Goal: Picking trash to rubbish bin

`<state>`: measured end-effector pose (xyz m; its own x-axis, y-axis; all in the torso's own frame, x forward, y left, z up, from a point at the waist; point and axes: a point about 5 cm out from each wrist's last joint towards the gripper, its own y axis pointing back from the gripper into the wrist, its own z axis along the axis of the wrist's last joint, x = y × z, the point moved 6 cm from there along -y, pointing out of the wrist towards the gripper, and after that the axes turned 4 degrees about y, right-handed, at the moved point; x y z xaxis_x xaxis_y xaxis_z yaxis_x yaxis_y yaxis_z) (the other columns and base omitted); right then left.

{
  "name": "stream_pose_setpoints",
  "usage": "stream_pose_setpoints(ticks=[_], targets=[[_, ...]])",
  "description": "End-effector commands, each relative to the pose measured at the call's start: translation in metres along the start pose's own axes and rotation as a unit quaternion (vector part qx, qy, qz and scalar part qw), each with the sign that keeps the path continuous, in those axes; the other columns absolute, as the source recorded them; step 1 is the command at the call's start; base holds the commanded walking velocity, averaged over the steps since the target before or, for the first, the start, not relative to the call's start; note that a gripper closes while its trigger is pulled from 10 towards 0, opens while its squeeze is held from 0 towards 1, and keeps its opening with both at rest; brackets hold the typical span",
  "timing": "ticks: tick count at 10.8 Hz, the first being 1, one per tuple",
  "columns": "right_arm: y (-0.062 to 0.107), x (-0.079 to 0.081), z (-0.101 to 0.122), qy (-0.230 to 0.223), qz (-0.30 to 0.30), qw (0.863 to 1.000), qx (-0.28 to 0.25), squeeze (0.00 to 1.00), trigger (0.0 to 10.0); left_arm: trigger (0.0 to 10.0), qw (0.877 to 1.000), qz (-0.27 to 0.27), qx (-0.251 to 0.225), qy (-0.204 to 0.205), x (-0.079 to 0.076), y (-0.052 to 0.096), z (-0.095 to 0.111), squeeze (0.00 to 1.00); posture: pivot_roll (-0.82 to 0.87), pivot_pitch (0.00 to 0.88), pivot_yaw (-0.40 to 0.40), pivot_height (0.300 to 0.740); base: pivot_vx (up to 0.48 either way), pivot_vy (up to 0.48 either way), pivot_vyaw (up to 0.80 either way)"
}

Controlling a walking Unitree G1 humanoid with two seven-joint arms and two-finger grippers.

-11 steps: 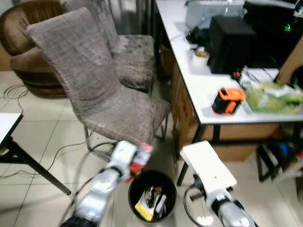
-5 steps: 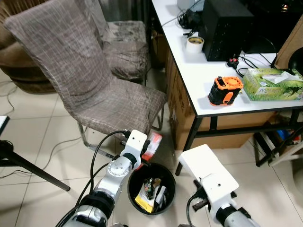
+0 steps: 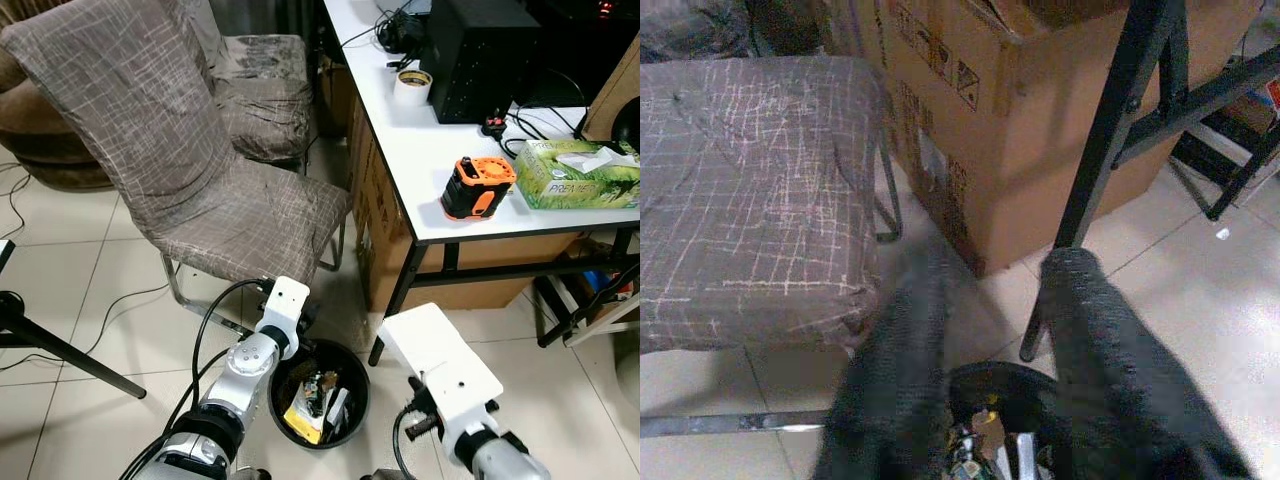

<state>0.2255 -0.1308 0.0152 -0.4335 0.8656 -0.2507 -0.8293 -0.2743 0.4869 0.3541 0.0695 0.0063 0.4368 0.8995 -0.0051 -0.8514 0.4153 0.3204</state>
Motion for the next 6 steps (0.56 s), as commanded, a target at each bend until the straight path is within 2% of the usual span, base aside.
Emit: stream_pose_setpoints(ticks=[1,2,3,4,6], targets=[[-0.009,0.001,-0.003,0.006,0.006,1.0,0.004,0.0,10.0,10.0,1.0,0.0,0.003,-0.008,0.007,0.008,-0.007,1.0,-0.21,0.134,0.009,0.74,0.0,0.0,0.0],[-0.024,0.005,-0.003,0.008,0.013,1.0,0.002,0.0,10.0,10.0,1.0,-0.006,0.002,-0.02,0.017,0.022,-0.011,1.0,-0.18,0.128,0.011,0.74,0.0,0.0,0.0],[-0.049,0.012,-0.004,0.009,0.033,0.999,0.005,0.0,10.0,10.0,0.999,-0.021,0.001,-0.035,0.027,0.05,-0.015,0.0,-0.16,0.128,0.009,0.74,0.0,0.0,0.0],[-0.077,0.025,-0.003,0.001,0.066,0.998,0.01,0.0,10.0,10.0,0.994,-0.062,0.028,-0.081,0.031,0.097,-0.022,0.0,-0.11,0.129,0.0,0.74,0.0,0.0,0.0],[-0.097,0.046,0.0,-0.006,0.122,0.992,0.014,0.0,10.0,10.0,0.988,-0.115,0.054,-0.086,0.023,0.14,-0.018,0.0,-0.06,0.132,-0.014,0.74,0.0,0.0,0.0]])
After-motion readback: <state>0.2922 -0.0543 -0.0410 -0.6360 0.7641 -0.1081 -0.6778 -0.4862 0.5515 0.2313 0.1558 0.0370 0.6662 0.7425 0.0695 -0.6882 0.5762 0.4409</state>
